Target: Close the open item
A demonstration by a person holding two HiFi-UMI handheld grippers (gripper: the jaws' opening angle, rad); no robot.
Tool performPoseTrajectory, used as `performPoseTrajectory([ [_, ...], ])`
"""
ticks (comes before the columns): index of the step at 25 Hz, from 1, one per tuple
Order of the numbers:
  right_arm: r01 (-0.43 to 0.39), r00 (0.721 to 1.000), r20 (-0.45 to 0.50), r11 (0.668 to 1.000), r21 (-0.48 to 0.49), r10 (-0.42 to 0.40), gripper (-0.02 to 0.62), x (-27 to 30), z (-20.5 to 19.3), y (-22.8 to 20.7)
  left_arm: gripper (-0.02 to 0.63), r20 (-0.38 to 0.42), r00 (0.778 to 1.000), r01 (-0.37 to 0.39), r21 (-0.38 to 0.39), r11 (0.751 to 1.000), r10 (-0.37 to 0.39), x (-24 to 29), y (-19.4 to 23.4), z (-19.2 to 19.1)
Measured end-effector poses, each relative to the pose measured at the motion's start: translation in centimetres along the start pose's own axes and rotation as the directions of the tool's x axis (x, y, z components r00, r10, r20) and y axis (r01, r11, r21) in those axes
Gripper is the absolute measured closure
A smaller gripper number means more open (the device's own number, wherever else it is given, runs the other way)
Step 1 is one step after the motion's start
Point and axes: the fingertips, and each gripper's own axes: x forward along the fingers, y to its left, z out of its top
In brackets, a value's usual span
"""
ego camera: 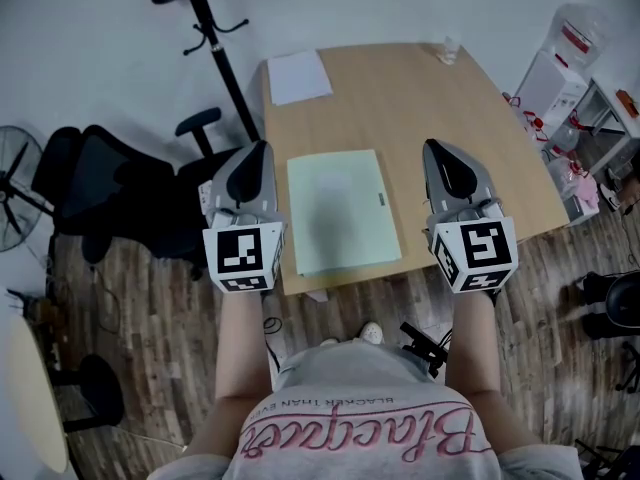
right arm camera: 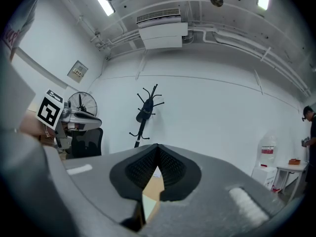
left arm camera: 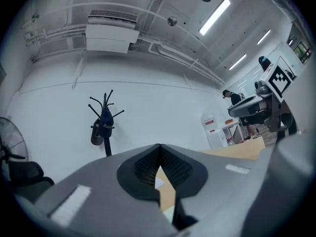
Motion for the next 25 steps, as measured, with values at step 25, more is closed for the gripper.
performPoseTrajectory([
  [25, 0.029, 1.0, 0.008, 0.999, -0.019, -0.029, 0.594, -1.9, 0.5, 1.3, 0.591, 0.037, 0.999, 0.015, 0.018, 1.0, -0.015, -1.6, 0.2, 1.5],
])
